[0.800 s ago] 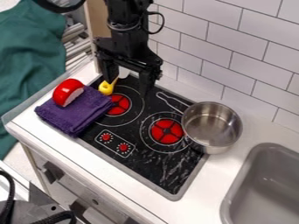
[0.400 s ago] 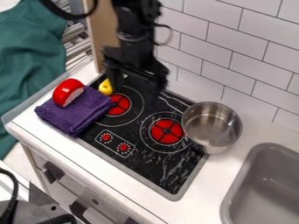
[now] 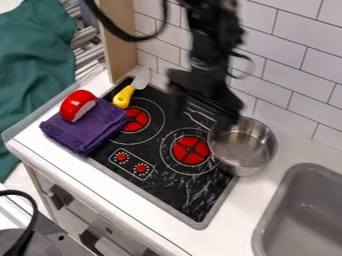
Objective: Put the silver pan on the bottom right side of the stove
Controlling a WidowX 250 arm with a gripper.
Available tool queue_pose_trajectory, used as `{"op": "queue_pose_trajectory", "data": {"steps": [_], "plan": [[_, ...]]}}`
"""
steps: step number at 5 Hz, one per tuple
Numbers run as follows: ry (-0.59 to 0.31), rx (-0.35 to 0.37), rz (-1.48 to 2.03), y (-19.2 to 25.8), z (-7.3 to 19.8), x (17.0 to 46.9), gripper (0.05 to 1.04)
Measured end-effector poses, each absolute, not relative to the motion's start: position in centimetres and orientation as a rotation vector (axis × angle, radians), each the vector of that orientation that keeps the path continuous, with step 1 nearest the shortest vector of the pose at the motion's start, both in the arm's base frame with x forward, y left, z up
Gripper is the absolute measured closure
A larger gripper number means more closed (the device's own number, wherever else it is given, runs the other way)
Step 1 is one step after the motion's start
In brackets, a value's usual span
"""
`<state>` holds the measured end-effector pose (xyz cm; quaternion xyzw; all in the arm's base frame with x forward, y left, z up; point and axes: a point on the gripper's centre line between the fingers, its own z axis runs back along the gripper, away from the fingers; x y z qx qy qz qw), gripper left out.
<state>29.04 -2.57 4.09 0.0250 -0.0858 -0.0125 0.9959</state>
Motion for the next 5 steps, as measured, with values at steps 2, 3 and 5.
{"op": "queue_pose_trajectory", "data": {"steps": [2,3,5], "plan": [[-0.213,-0.111,-0.053,-6.9,1.7,30.3,0.075],[-0.225,-0.149,-0.061,-7.6,0.3,30.7,0.075],[-0.187,-0.16,-0.101,-7.9,-2.4,31.2,0.075]]}}
